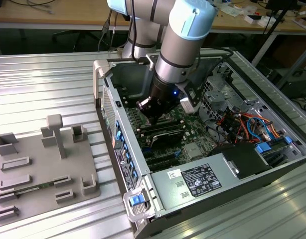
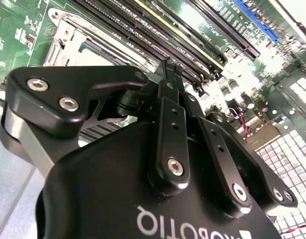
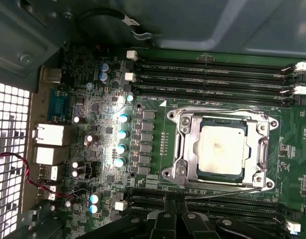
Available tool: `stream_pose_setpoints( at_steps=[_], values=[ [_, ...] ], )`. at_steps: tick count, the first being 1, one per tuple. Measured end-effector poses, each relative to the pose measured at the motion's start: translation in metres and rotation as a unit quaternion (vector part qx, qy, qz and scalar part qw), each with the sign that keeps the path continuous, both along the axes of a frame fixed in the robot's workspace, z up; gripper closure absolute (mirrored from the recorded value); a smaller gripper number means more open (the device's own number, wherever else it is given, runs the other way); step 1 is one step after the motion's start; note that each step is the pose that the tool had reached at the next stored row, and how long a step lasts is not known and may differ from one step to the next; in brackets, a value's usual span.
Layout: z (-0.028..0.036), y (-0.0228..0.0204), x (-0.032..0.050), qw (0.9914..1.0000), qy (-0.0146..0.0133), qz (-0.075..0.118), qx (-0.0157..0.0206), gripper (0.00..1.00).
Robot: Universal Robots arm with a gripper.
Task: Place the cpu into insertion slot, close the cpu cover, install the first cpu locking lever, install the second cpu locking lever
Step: 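Install the second cpu locking lever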
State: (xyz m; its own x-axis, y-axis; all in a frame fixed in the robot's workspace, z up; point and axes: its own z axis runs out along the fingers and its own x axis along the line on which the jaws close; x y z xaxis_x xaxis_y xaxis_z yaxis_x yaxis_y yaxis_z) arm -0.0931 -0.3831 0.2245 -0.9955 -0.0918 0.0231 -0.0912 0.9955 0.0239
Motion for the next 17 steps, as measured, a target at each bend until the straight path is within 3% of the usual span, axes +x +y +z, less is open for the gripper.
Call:
stream_pose_setpoints(
  at_steps=[5,8,12,17],
  values=[
    [-0.0045,0.0,0.0002,0.99995,0.0006,0.0,0.0104,0.89],
    [-0.0079,-0.0004,0.0002,0.9999,0.001,0.0,0.0141,0.89],
    [-0.0083,-0.0006,0.0001,0.99989,0.0011,0.0,0.0151,0.89],
    [-0.0092,-0.0024,-0.0018,0.99957,0.001,0.0,0.0292,0.89]
  ],
)
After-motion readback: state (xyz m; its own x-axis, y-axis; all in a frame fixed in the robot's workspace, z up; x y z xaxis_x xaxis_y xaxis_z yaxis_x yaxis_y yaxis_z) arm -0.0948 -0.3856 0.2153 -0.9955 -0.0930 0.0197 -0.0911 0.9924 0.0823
